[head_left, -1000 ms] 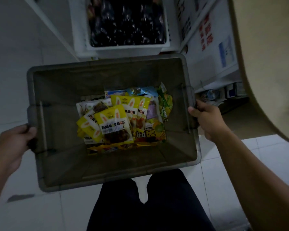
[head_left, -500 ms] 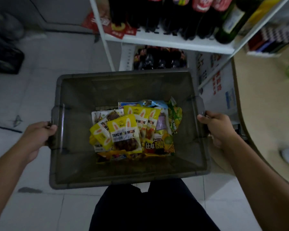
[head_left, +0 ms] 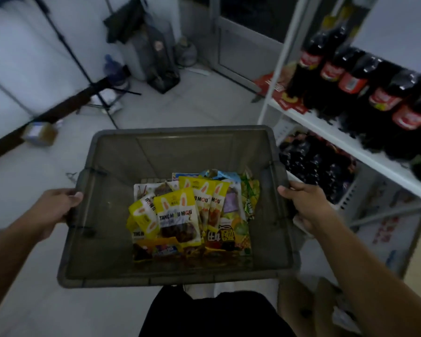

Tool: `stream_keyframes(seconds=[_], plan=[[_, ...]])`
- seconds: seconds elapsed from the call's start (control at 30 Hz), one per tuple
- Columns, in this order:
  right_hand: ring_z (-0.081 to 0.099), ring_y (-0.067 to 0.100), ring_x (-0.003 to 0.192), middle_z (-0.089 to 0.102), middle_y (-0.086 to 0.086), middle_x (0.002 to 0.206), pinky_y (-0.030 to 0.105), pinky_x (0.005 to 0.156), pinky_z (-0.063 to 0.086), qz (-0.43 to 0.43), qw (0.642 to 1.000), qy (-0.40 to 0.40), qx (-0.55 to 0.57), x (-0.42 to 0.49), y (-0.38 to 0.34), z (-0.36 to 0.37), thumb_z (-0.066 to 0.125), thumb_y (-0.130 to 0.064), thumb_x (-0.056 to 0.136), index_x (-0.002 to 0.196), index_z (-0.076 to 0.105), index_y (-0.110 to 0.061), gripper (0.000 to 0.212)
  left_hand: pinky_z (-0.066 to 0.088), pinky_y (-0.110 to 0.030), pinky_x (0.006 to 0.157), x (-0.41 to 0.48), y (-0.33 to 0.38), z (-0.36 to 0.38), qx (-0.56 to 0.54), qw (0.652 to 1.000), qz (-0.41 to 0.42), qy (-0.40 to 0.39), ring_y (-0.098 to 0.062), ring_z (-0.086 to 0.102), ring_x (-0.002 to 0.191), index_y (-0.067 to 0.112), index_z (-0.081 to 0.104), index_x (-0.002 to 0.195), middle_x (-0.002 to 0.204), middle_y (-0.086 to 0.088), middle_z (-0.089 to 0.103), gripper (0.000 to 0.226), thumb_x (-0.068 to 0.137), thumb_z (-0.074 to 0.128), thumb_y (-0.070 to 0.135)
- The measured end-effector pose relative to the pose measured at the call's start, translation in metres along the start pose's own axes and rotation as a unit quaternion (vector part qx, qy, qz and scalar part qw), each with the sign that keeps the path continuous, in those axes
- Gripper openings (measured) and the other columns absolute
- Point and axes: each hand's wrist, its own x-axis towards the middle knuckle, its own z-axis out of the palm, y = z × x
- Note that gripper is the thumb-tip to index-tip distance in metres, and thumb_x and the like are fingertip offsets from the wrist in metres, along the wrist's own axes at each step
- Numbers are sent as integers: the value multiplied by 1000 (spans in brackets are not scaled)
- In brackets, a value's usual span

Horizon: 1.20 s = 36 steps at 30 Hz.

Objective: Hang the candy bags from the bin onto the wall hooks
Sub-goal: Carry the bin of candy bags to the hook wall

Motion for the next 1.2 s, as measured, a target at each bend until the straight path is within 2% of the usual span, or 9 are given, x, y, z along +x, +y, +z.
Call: stream_keyframes(seconds=[0.07,0.17,0.23,0.3,0.43,0.6,0.87,1.03,1.2], plan=[[72,27,86,75,8,95,38,76,60,-9,999,-27,-22,0,-14,27,66,-10,92,110,72,-6,20,44,-36,62,-14,-23,-27,-22,999,-20,27,-31,50,73,-5,56,121,93,-23,57,25,100,52,8],[69,23,85,72,6,95,29,62,60,-31,995,-72,-54,-10,-35,73,66,-10,92,110,68,-6,19,44,-35,63,-30,-60,-64,-62,994,-50,77,-31,50,71,-5,57,123,89,-20,57,27,100,53,9],[68,22,85,70,6,98,26,61,56,-41,991,-103,-78,-15,-45,105,66,-11,93,115,65,-8,22,46,-40,70,-41,-85,-88,-86,988,-69,107,-32,52,80,-1,57,126,91,-17,58,28,100,53,11],[67,18,81,70,7,99,26,62,54,-56,984,-132,-105,-23,-54,141,67,-13,92,121,64,-2,30,46,-38,68,-51,-112,-113,-108,981,-86,136,-32,52,80,0,57,127,94,-16,58,30,100,54,11],[59,10,71,62,-4,81,25,63,49,-84,968,-181,-155,-51,-69,218,63,-10,95,129,59,1,36,44,-37,64,-68,-160,-166,-140,968,-105,178,-32,52,75,-5,60,125,93,-19,60,31,99,56,10],[56,10,67,61,-1,81,14,41,43,-119,945,-223,-210,-92,-76,322,64,-9,93,128,59,3,37,45,-53,87,-78,-217,-233,-177,944,-146,236,-40,52,100,-4,57,129,119,-24,58,36,98,58,14],[56,15,69,61,2,81,25,53,43,-125,919,-280,-248,-147,-73,474,64,-9,93,128,59,1,36,44,-42,78,-81,-297,-321,-240,904,-186,301,-35,53,91,-8,55,130,123,-27,59,37,99,56,11],[57,18,69,64,4,84,30,57,47,-135,904,-307,-265,-162,-80,557,67,-12,92,119,65,-5,28,43,-44,84,-71,-325,-370,-279,880,-208,323,-38,54,107,-4,53,134,131,-25,56,37,99,54,9],[60,21,73,66,5,86,32,60,50,-133,888,-339,-281,-162,-91,634,69,-14,91,115,66,-9,25,40,-41,82,-44,-344,-415,-306,857,-233,342,-32,49,95,-3,56,129,114,-18,56,33,99,56,10]])
